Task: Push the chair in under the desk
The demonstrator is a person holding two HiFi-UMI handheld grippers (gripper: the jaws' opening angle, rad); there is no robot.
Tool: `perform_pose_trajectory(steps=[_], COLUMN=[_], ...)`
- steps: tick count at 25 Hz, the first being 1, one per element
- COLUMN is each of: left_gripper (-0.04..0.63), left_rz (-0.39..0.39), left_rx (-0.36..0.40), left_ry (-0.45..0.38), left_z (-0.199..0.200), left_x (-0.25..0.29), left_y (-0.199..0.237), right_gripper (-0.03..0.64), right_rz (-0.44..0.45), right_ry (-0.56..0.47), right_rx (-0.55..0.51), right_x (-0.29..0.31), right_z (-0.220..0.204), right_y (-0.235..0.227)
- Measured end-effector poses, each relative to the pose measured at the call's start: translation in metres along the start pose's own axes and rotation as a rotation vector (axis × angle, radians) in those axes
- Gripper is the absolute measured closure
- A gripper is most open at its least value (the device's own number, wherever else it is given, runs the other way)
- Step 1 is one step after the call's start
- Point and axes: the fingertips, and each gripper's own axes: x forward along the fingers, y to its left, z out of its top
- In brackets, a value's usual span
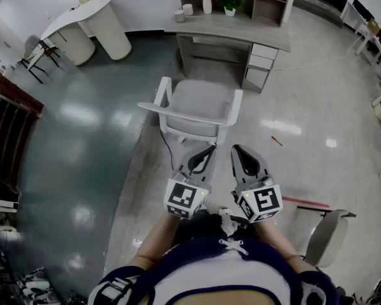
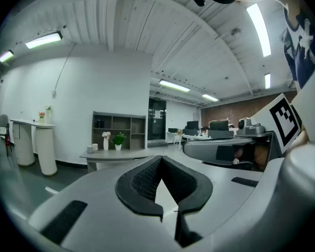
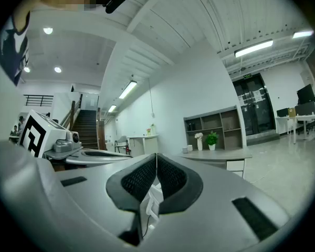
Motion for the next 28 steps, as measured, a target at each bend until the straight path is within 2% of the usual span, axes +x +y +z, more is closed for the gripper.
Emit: perform_pose_trajectory(steps=[9, 19, 24, 28], left_gripper=[0.586, 0.586, 0.586, 0.583], left_rz=[-0.012, -0.001, -0.009, -0.037], left_rx=[0.003, 0.098, 0.132, 0.128], left_ry=[0.015, 0.048, 0.076, 0.091], left_z=[-0.009, -0.022, -0.039, -0.052], left_x=[-0.002, -0.019, -0.027, -0.027], left_y=[0.008, 0.054, 0.081, 0.095], right_gripper=[0.604, 0.604, 0.603, 0.603], right_rz=[0.0, 0.007, -0.019, -0.018], right_ry=[0.035, 0.037, 0.069, 0.131], right_rx=[0.008, -0.01, -0.101, -0.159], right_x=[0.008, 0.032, 0.047, 0.057], right_z=[-0.014, -0.023, -0.042, -0.062], right_y=[0.007, 0.033, 0.04, 0.042])
